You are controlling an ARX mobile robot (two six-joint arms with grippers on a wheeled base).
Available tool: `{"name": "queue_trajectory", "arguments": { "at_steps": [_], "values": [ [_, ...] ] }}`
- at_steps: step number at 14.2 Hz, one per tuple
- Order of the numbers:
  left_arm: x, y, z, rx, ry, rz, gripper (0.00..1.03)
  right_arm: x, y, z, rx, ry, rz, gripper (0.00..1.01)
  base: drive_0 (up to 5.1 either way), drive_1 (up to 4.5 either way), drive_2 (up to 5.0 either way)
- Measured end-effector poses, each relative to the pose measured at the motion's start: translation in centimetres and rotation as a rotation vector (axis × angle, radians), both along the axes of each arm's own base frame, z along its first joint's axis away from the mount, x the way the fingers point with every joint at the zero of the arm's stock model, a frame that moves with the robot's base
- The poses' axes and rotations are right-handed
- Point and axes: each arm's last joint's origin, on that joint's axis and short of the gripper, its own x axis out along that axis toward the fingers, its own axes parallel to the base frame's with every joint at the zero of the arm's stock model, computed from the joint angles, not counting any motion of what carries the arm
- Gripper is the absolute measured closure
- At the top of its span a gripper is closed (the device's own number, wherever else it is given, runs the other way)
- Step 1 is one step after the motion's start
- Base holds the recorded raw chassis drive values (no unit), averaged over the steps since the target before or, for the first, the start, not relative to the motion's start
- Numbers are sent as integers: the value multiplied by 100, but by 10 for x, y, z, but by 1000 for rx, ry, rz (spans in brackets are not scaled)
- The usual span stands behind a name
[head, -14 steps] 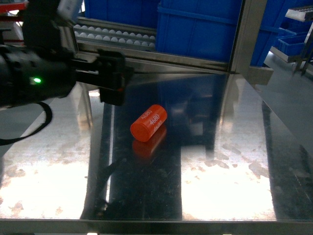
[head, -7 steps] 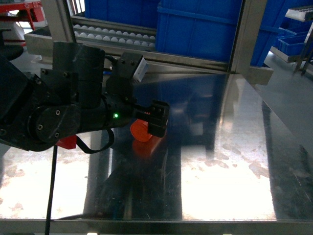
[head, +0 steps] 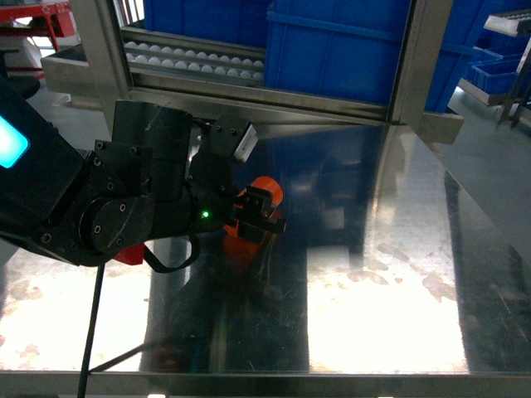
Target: Pick capacitor and pack into box
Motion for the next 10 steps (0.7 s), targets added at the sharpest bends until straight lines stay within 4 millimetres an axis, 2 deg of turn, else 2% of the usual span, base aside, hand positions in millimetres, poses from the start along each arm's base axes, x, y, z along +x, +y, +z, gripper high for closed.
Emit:
{"name": "queue_trajectory", "arguments": {
  "at_steps": [4, 5, 6, 8, 9, 10],
  "values": [
    [2, 3, 2, 11, -35, 13, 58, 0, 0, 0, 0, 0, 0, 3, 0, 0, 0],
    [0, 7, 9, 10, -52, 31, 58, 0, 0, 0, 0, 0, 0, 3, 0, 0, 0],
    [-6, 15, 23, 7, -89, 70, 58, 0, 0, 0, 0, 0, 0, 3, 0, 0, 0],
    [-25, 42, 78, -39, -245, 169, 58, 0, 0, 0, 0, 0, 0, 3, 0, 0, 0],
    [-44, 59, 110, -69, -332, 230, 58, 0, 0, 0, 0, 0, 0, 3, 0, 0, 0],
    [-67, 79, 132, -88, -385, 304, 58, 0, 0, 0, 0, 0, 0, 3, 0, 0, 0]
  ]
}}
